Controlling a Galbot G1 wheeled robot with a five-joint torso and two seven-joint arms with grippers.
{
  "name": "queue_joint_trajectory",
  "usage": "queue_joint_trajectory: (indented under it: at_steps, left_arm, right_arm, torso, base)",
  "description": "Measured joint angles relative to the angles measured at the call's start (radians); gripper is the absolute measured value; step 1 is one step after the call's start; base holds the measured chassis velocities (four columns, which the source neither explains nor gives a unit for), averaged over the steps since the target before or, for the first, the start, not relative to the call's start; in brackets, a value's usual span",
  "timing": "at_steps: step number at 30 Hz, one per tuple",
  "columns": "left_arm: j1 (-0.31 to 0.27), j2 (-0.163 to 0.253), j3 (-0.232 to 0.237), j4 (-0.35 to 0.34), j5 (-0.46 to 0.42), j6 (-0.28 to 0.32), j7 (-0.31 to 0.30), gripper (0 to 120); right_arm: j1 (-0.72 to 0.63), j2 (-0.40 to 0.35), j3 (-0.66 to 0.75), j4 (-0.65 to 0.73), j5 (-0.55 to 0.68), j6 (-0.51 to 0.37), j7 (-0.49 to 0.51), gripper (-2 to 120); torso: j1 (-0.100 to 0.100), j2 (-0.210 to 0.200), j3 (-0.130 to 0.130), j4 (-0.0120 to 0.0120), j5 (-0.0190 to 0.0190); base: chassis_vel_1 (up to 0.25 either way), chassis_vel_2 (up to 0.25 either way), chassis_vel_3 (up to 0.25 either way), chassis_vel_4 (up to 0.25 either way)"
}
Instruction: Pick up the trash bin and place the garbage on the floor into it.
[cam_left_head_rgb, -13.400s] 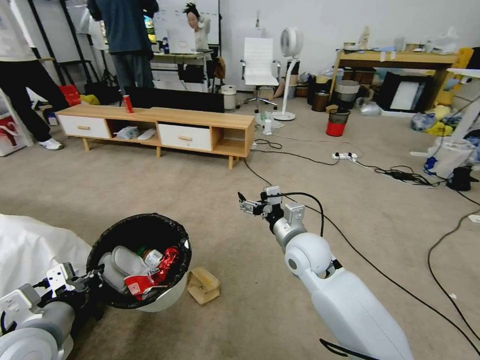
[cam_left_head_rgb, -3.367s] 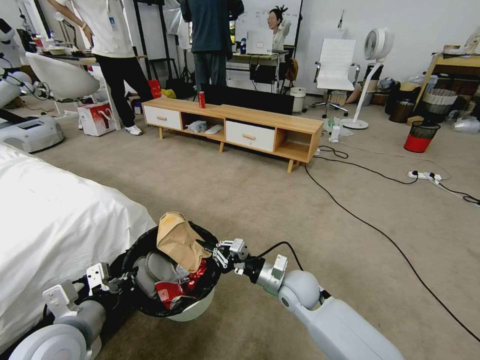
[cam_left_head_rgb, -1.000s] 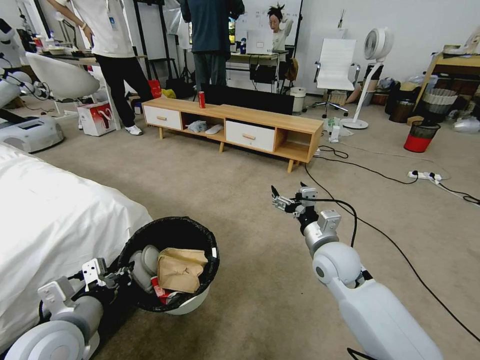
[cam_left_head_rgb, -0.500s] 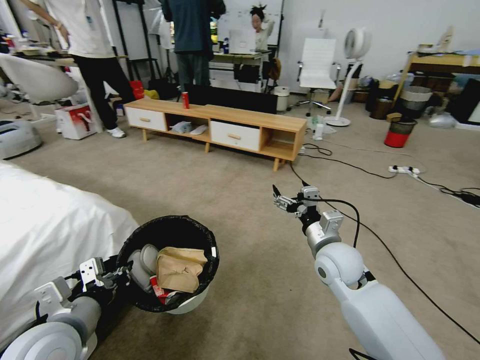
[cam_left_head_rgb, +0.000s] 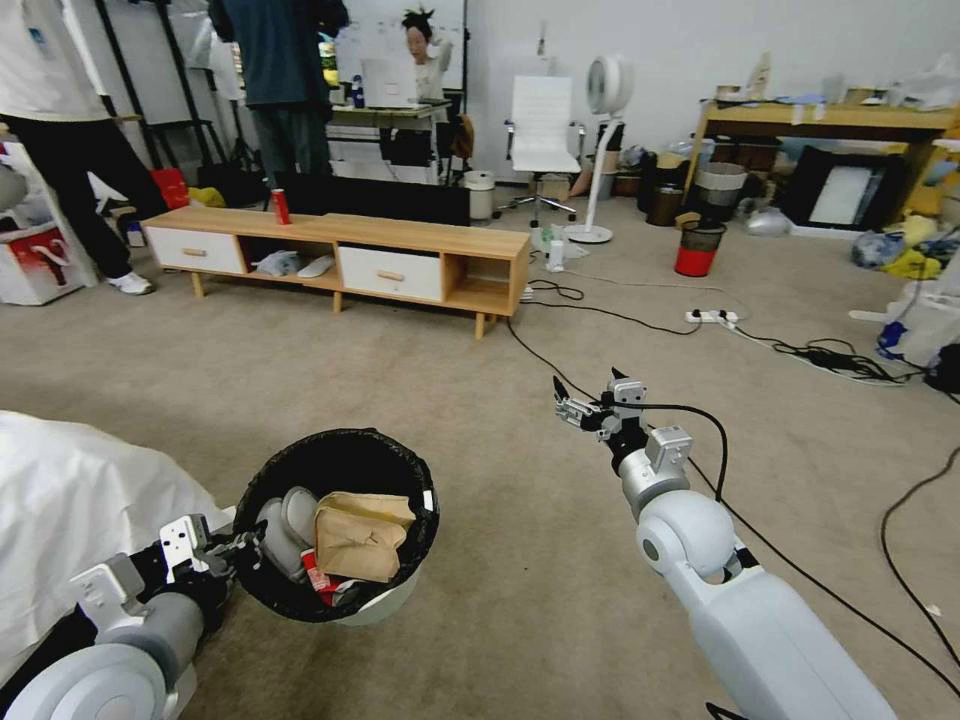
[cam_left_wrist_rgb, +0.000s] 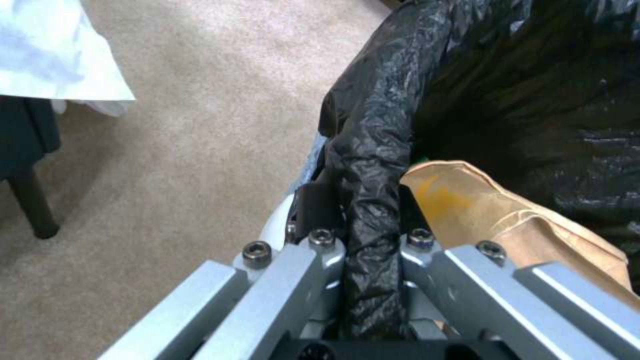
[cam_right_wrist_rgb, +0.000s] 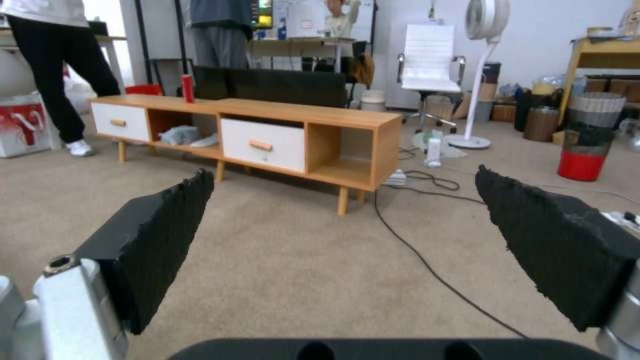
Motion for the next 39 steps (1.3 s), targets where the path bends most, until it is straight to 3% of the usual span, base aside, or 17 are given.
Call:
queue_joint_trajectory:
  at_steps: [32, 39]
  left_arm:
    - [-0.003, -0.002, -0.001, 0.008, 0.008, -0.004, 0.004, 3]
    - [-0.003, -0.003, -0.001, 0.008, 0.015, -0.003, 0.004, 3]
  right_arm:
    - [0.002, 0.019, -0.007, -0.014, 0.003, 0.023, 0.009, 100]
    - [-0.001, 0.022, -0.004, -0.015, 0.002, 0.019, 0.013, 100]
  torso:
    - [0.0, 0.0, 0.0, -0.0012, 0.0]
    - [0.0, 0.0, 0.0, -0.0001, 0.0]
  base:
    - [-0.006, -0.005, -0.006, -0.006]
    - [0.0, 0.0, 0.0, 0.0]
